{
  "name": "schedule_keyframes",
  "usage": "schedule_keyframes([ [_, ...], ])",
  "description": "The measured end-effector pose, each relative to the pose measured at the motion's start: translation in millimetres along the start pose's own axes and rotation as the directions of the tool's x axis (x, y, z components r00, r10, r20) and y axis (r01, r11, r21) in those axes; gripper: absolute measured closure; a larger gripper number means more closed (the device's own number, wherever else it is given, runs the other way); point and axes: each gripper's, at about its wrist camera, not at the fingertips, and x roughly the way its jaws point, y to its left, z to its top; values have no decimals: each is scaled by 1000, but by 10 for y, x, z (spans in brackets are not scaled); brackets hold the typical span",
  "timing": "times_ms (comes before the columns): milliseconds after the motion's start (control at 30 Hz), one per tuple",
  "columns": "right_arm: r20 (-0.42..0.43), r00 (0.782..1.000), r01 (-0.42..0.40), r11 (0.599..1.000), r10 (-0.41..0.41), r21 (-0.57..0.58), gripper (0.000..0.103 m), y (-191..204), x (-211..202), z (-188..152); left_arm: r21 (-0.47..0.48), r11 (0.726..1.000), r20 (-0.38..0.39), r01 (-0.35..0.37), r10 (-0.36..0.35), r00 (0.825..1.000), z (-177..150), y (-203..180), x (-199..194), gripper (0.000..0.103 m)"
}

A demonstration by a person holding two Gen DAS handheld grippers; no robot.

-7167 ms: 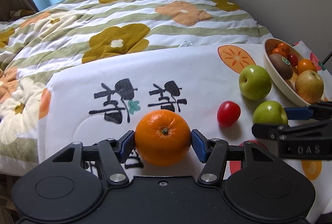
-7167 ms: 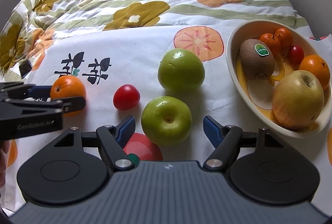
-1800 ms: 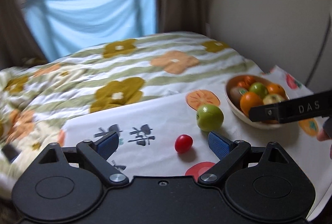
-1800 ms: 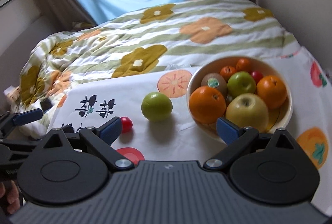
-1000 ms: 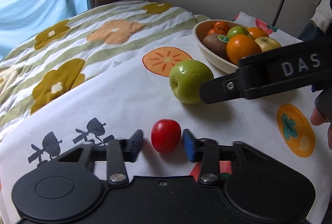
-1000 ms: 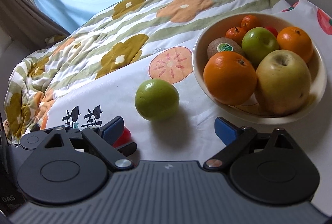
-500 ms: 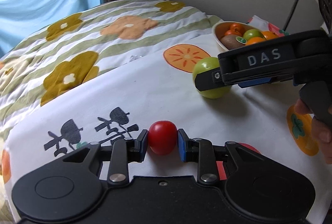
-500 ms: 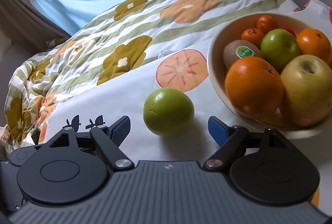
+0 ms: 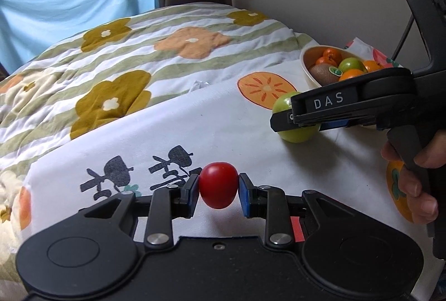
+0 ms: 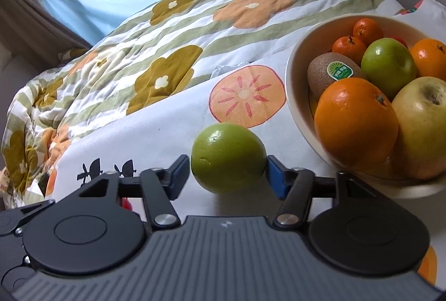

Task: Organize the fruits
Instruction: 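Grasp the red cherry tomato with the left tool while the right tool grasps the green apple, then carry the tomato and apple to the bowl and release them inside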

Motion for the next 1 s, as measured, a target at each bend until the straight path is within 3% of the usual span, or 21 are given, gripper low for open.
schedule_keyframes([
  [267, 11, 999, -40, 998, 41, -45, 33, 19, -147, 15, -37, 999, 17, -32, 32, 999, 32, -71, -193, 70],
  [633, 16, 995, -98, 988, 100, -123, 33, -121, -689, 45, -108, 991, 67, -73, 81, 994, 229, -424, -532, 70],
  [1000, 68, 992, -92, 981, 105, -169, 33, -725, -1278, 312, -146, 986, 112, -77, 94, 989, 534, -1109, -685, 70],
])
